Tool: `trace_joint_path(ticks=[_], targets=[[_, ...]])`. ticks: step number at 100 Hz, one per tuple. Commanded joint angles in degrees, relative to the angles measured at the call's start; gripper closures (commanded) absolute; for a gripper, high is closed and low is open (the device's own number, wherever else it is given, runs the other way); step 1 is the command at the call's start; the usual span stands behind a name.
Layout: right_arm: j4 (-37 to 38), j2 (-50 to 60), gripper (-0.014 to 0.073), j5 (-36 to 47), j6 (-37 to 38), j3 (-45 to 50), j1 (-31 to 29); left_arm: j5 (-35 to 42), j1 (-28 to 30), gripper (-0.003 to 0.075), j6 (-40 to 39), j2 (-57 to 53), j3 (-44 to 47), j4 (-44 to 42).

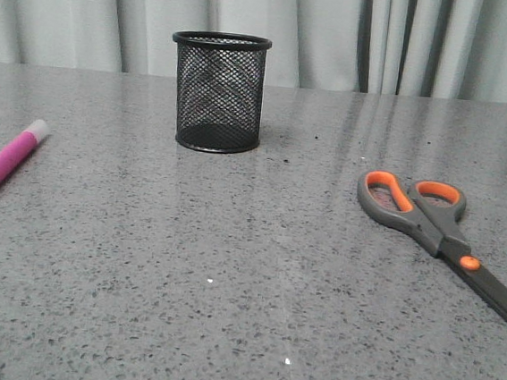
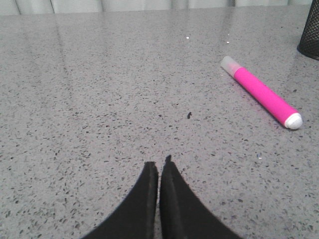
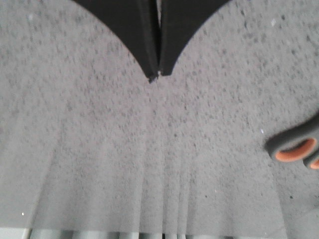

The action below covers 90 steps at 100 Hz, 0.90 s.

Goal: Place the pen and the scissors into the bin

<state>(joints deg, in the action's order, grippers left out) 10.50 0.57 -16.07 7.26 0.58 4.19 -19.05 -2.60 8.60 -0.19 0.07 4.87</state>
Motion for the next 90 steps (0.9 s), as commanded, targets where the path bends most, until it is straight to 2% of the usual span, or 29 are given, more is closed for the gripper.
trace_joint_path(ticks=[1, 6, 16, 26, 39, 51, 59, 64, 72, 76, 82, 90], targets=[[-1.3, 1.2, 0.0662, 10.9, -0.2, 0.8, -0.5, 4.4, 0.1, 0.0739, -0.3, -1.9, 2.6, 0.9], [-7.5, 1.2, 0.0662, 15.2, -0.2, 0.8, -0.5, 6.5, 0.0, 0.0739, -0.4, -1.9, 2.6, 3.5], [-18.0, 1.2, 0.0662, 20.8, -0.2, 0.8, -0.5, 13.5, -0.2, 0.0739, -1.5, -1.9, 2.6, 21.6], [-23.4, 1.2, 0.0662, 21.4, -0.2, 0.8, -0.5, 17.7, -0.2, 0.0739, -1.5, -1.9, 2.5, 36.8], [-29.9, 1.2, 0.0662, 25.1, -0.2, 0.8, -0.5, 19.5, -0.2, 0.0739, -1.5, -1.9, 2.4, 48.0], [-31.5, 1.2, 0.0661, 26.6, -0.2, -0.3, -0.5, 19.8, -0.2, 0.0738, -1.4, -1.9, 2.2, 63.7], [-31.5, 0.4, 0.0624, 21.5, -0.2, -3.5, -0.5, 17.8, -0.5, 0.0678, -0.1, -1.9, 0.2, 61.4], [-31.1, -0.8, 0.0550, 17.6, -0.2, -6.0, -0.5, 15.3, -0.8, 0.0573, 3.5, -1.7, -2.8, 57.9], [-29.0, -4.0, 0.0396, 13.8, -0.2, -10.6, -0.5, 11.9, -1.1, 0.0351, 8.8, 0.2, -7.7, 52.8], [-28.0, -6.4, 0.0321, 12.0, -0.2, -12.5, -0.5, 11.3, -1.1, 0.0283, 9.9, 2.2, -10.3, 50.6], [-27.4, -10.7, 0.0256, 9.5, -0.2, -15.9, -0.5, 9.6, -1.1, 0.0288, 10.0, 5.9, -13.7, 47.8], [-25.6, -16.4, 0.0245, 7.0, -0.3, -19.8, -0.4, 4.9, -1.1, 0.0373, 12.7, 12.9, -19.1, 44.5]])
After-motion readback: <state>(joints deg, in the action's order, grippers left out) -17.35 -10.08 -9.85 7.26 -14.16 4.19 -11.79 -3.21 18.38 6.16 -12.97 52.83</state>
